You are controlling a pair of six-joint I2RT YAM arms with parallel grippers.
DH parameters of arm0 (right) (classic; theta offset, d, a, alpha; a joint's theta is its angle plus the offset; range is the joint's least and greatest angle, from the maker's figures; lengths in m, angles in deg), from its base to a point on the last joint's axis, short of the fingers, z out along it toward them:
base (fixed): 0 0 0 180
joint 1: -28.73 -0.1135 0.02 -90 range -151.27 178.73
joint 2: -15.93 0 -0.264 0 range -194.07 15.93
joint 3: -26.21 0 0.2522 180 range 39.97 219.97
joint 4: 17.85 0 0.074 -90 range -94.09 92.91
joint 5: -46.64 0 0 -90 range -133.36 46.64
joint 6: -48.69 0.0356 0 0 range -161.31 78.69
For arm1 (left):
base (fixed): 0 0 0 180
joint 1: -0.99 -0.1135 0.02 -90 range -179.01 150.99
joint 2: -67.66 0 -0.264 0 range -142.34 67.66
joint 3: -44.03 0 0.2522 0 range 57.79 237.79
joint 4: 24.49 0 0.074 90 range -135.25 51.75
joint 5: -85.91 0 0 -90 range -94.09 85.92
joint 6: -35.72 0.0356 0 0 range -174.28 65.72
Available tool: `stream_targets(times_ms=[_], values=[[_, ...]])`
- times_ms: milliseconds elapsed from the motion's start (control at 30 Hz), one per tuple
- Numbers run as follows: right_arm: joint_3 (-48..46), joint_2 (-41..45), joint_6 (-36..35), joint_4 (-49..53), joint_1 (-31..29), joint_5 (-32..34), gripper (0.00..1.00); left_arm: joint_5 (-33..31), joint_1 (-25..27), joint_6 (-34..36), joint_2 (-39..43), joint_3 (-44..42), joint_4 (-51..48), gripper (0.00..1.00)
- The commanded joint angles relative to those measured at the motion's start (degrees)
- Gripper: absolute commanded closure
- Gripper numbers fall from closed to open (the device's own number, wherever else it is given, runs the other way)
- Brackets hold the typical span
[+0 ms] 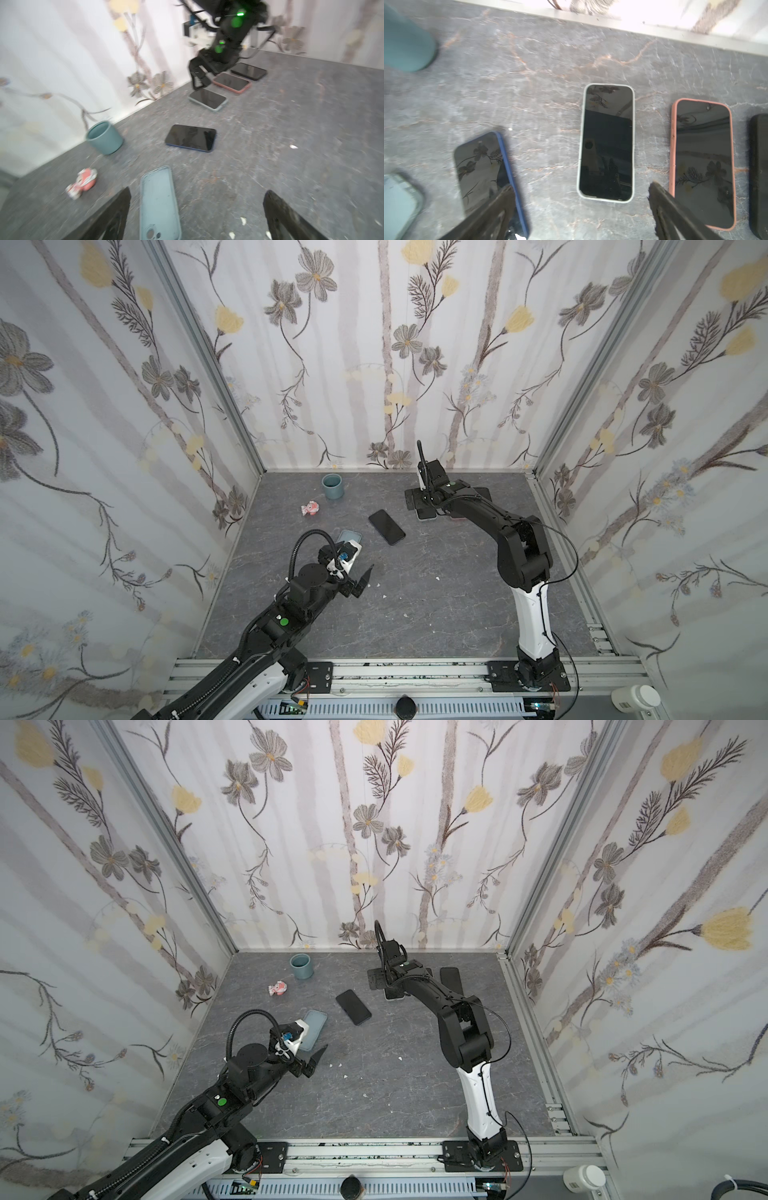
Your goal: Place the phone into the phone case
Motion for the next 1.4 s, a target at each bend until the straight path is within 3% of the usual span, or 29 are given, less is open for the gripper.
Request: stream_targets(times_ms=[0,233,533,833,1367], values=[[-0.5,1.4,-2.8,0.3,-2.6,0.1,0.0,-8.4,-4.0,-8.4,-1.0,2.1,2.3,0.0],[-4.0,2.1,-7.5,-4.5,-8.1,-2.8,0.0,-8.9,-10.6,-16.2,-4.6,6.0,-1.7,0.0],[-3.0,-2.7,-7.2,-4.4,-8.6,-5.4,0.0,-6.8,-14.5,-22.6,-15.7,13.6,-11.6,0.06],[0.5,-8.1,-8.3,-1.3,-9.0,-7.6,0.0,-3.3,-15.6,-22.2,-16.2,12.9,-10.8,0.09],[5.4,-14.2,-10.6,8.3,-9.9,-3.5,0.08,-3.0,-15.9,-22.1,-16.4,12.8,-10.6,0.11]])
